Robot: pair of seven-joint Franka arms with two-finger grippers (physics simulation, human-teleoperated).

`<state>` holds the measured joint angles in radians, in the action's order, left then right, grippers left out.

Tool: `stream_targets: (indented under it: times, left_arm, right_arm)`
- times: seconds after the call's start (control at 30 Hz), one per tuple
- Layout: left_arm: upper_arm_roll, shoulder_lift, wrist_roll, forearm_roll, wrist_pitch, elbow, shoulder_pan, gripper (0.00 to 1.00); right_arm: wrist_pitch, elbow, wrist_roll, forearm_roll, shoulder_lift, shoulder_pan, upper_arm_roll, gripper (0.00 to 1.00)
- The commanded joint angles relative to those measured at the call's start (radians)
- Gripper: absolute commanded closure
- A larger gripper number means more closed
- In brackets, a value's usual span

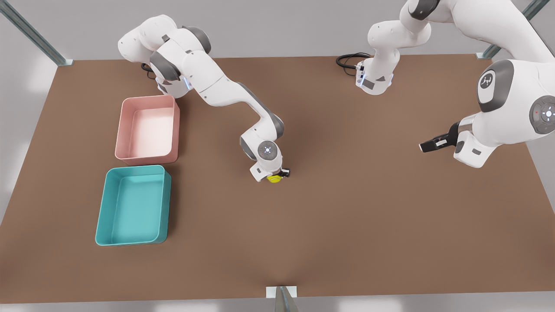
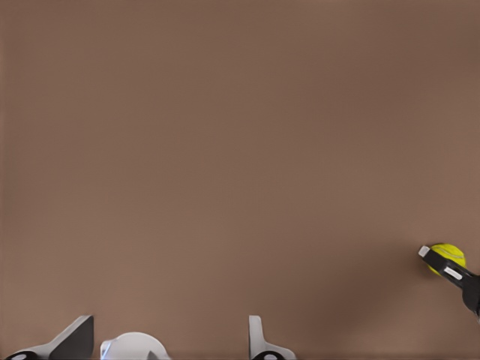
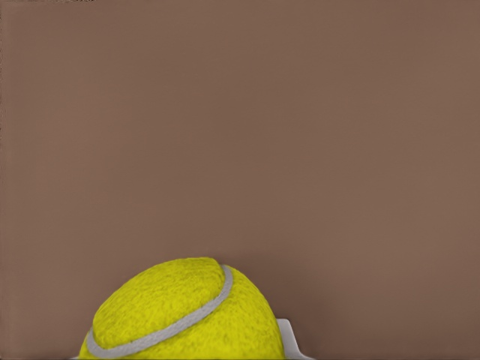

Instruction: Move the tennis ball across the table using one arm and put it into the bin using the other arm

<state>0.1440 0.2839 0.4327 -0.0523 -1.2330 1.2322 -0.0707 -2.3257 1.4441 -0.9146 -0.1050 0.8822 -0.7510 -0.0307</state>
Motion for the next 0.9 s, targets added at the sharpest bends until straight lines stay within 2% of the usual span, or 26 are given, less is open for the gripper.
stream_targets:
  times: [0.0,0.07,0.13,0.23,0.3,0.33,0.4,0.47,0.5,0.53,0.57,0.6,0.73,0.8,0.83,0.87]
  left_arm:
    - [0.000,0.000,0.023,0.002,0.003,0.000,0.000,0.00]
    - [0.000,0.000,0.023,0.000,0.003,0.000,0.000,0.00]
    - [0.000,0.000,0.023,0.000,0.003,0.000,0.000,0.00]
    - [0.000,0.000,0.021,0.000,0.003,0.000,0.000,0.00]
    - [0.002,0.000,0.021,0.000,0.004,0.000,0.000,0.00]
    - [0.003,0.000,0.021,0.000,0.004,0.000,0.000,0.00]
    - [0.005,-0.002,0.024,0.002,0.004,0.000,0.002,0.00]
    - [0.011,0.000,0.026,0.003,0.010,0.000,0.000,0.00]
    - [0.011,0.000,0.026,0.002,0.010,0.000,0.000,0.00]
    - [0.011,0.000,0.026,0.003,0.010,0.000,0.000,0.00]
    - [0.011,0.000,0.026,0.002,0.010,0.000,0.000,0.00]
    - [0.011,0.000,0.024,0.002,0.010,0.000,0.000,0.00]
    - [0.011,0.000,0.024,0.002,0.010,0.000,0.000,0.00]
    - [0.011,0.000,0.023,0.002,0.012,0.000,0.000,0.00]
    - [0.011,0.000,0.023,0.003,0.017,0.000,0.000,0.00]
    - [0.011,0.000,0.023,0.002,0.018,0.000,0.000,0.00]
  right_arm:
    - [-0.012,-0.001,-0.033,-0.002,-0.005,0.002,0.000,0.35]
    - [-0.011,0.002,-0.035,-0.005,-0.026,0.009,0.000,0.35]
    - [-0.009,0.077,-0.012,0.001,-0.117,0.062,0.000,0.35]
    - [0.069,0.228,0.321,0.002,-0.255,0.269,-0.021,0.35]
    - [0.253,0.236,0.603,0.008,-0.313,0.430,-0.012,0.34]
    - [0.285,0.231,0.707,0.010,-0.322,0.479,0.009,0.34]
    - [0.373,0.216,1.042,0.015,-0.341,0.510,0.193,0.34]
    - [0.371,0.200,1.237,0.016,-0.338,0.513,0.324,0.33]
    - [0.370,0.194,1.286,0.016,-0.332,0.515,0.362,0.33]
    - [0.364,0.193,1.303,0.016,-0.321,0.518,0.380,0.33]
    - [0.359,0.194,1.301,0.015,-0.305,0.518,0.387,0.14]
    - [0.359,0.197,1.297,0.013,-0.302,0.518,0.388,0.00]
    - [0.373,0.202,1.283,0.010,-0.312,0.513,0.388,0.00]
    - [0.546,0.141,1.148,0.001,-0.419,0.460,0.379,0.00]
    - [0.727,0.064,0.990,0.028,-0.499,0.414,0.365,0.00]
    - [0.798,0.006,0.990,0.105,-0.551,0.414,0.342,0.00]
